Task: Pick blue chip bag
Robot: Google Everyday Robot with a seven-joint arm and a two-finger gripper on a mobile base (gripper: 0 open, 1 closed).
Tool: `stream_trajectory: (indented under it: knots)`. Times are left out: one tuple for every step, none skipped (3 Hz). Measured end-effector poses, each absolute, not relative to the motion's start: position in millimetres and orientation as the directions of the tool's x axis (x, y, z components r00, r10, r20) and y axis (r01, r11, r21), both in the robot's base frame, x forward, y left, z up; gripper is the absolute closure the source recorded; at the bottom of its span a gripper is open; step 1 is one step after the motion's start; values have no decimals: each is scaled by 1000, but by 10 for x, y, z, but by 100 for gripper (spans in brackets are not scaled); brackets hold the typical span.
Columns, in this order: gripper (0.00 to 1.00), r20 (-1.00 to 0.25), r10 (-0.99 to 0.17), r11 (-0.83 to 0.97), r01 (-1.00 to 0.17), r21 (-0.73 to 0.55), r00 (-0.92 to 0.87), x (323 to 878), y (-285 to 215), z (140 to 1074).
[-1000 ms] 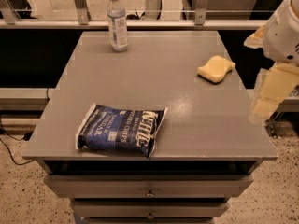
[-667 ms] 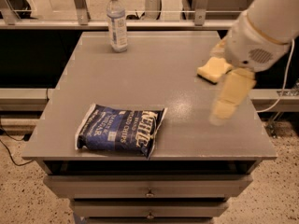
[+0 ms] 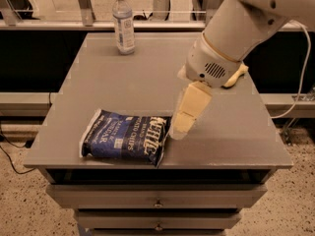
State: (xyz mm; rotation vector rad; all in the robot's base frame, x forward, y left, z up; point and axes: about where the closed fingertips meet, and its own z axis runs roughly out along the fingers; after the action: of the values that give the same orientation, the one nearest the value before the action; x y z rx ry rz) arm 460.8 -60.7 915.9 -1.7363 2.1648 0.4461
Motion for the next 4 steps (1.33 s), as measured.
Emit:
stream_trajectory:
  knots:
    - [0, -480, -844, 206, -971, 123, -240, 4492, -306, 9010]
    - [0, -504, -830, 190, -971, 145, -237, 4388, -45, 8864]
    - [0, -522, -820, 183, -972, 147, -233, 4348, 143, 8721]
    - [0, -532, -814, 188, -972, 142, -235, 4343, 235, 8606]
